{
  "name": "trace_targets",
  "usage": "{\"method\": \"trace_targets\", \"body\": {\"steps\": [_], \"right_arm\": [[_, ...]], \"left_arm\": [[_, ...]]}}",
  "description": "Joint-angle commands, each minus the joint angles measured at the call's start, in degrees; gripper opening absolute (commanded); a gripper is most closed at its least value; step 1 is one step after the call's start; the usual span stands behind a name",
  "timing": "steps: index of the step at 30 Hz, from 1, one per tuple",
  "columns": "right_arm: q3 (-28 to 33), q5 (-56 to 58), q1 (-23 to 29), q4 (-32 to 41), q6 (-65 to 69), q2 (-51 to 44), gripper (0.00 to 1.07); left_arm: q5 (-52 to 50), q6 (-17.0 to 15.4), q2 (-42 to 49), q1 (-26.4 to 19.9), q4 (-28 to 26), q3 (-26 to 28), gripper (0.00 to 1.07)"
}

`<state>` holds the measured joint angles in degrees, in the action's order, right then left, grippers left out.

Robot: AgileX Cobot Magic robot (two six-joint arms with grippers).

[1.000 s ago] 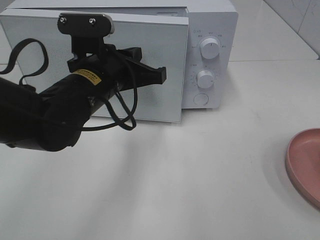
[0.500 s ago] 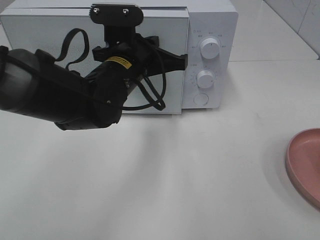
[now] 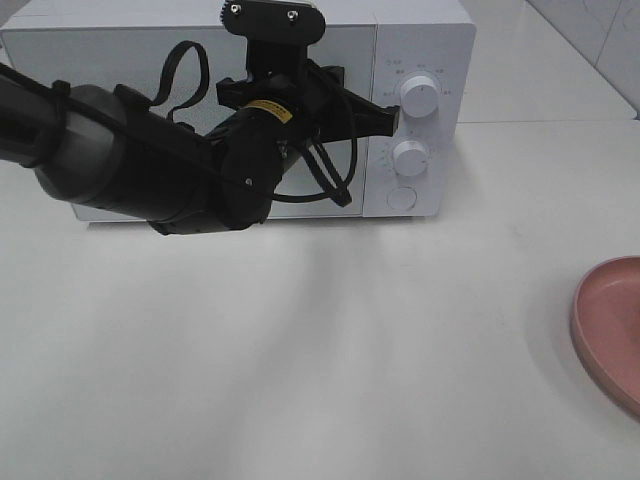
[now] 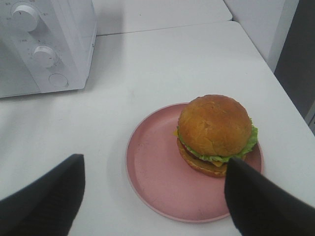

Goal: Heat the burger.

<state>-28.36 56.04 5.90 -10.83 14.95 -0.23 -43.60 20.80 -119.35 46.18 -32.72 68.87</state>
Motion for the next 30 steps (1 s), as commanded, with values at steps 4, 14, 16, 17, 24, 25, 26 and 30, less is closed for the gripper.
{"method": "trace_targets", "body": {"steps": [4,14,16,17,24,25,26,30], "right_arm": [[0.1,-0.3,-0.4,-0.2,-0.3,-1.5,0.76],[0.1,-0.3,-0.4,-0.2,-0.3,-1.5,0.76],[0.1,-0.3,-0.4,-0.3,-0.3,-1.5,0.76],[0.1,-0.3,-0.4,-0.2,-0.3,-1.5,0.76],[0.1,-0.3,-0.4,-0.2,-0.3,-1.5,0.76],[0.1,-0.3,-0.4,-0.2,-0.3,-1.5,0.76],[0.1,-0.3,-0.4,-0.2,-0.3,-1.5,0.76],[0.1,-0.3,-0.4,-0.2,-0.3,-1.5,0.76]], "left_arm": [[-2.4,1.7,0.1,-2.5,-4.4,1.7,0.00],[8.9,11.7,4.5,4.4,-10.7,0.3,0.00],[12.0,13.8,5.1,5.4,-12.7,-0.1,0.00],[16.9,15.4,5.7,6.0,-14.6,-0.1,0.03],[31.1,16.7,7.0,6.6,-15.9,-0.1,0.77],[33.2,16.7,7.2,6.6,-15.9,-0.1,0.91],[38.2,16.6,7.8,6.6,-15.9,-0.1,1.00],[44.5,16.6,8.7,6.6,-15.8,-0.1,0.97]]}}
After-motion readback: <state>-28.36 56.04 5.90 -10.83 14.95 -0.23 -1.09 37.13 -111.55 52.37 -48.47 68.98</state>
